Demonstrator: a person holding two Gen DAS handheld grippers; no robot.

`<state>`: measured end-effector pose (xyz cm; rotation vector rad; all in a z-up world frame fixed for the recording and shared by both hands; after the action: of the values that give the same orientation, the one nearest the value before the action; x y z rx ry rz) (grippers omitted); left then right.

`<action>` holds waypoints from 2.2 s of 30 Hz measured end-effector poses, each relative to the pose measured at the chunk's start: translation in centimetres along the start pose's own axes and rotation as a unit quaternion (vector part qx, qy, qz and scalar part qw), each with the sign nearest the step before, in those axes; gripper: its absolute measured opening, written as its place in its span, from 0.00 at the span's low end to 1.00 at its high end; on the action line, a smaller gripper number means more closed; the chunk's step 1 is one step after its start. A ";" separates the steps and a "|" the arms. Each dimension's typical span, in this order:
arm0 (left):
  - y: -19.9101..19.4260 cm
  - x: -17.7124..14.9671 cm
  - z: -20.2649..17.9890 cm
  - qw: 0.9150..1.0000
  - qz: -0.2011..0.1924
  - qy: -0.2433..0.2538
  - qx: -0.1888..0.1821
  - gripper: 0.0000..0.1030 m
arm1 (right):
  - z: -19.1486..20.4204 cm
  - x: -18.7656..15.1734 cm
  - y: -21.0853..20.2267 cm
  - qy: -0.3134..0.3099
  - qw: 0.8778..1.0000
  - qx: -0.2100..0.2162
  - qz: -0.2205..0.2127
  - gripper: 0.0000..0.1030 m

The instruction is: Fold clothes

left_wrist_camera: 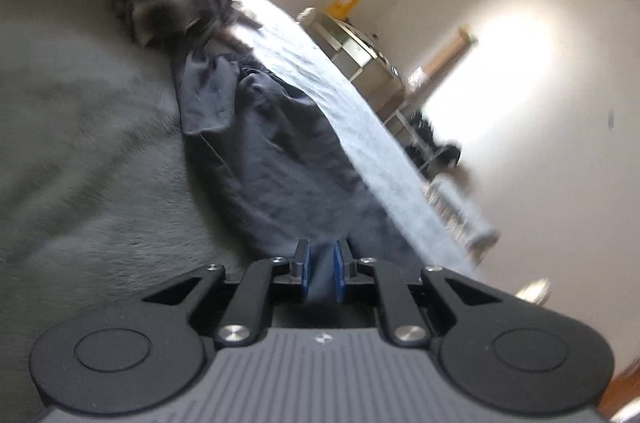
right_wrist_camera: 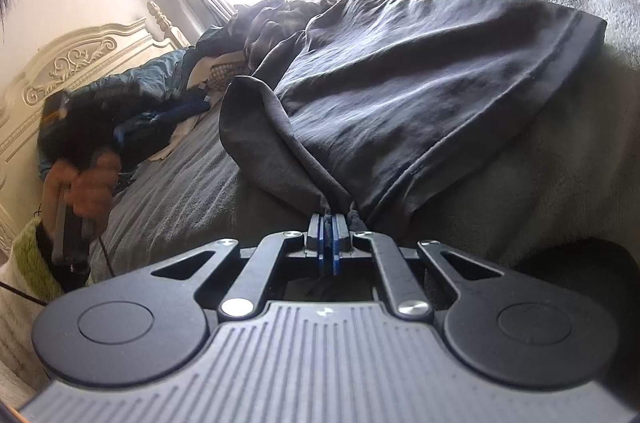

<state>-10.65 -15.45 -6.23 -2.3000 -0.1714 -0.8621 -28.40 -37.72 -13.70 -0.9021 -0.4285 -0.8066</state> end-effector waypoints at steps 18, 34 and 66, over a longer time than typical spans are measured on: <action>6.0 -2.4 -4.2 0.968 0.023 0.230 0.093 0.11 | 0.2 0.1 -1.1 0.015 1.000 -0.003 -0.017 0.05; 7.7 -1.2 -2.3 0.986 0.023 0.158 0.049 0.12 | 8.3 2.1 2.0 -0.226 0.974 -0.013 -0.016 0.06; 1.0 0.0 -1.6 0.996 -0.026 0.087 0.017 0.25 | 1.9 2.5 4.2 -0.086 0.996 -0.030 -0.008 0.01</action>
<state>-11.16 -17.26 -5.90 -2.1851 -0.1679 -1.0735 -23.58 -35.69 -13.23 -1.0296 -0.5653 -0.7614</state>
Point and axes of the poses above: each gripper's, at about its wrist camera, not at the fingertips, and y roughly the way its jaws point, z to its left, x to its top, the point moved 8 cm from there along y, roughly the way its jaws point, and after that the axes turned 7 degrees about z, right-handed, at the moved point
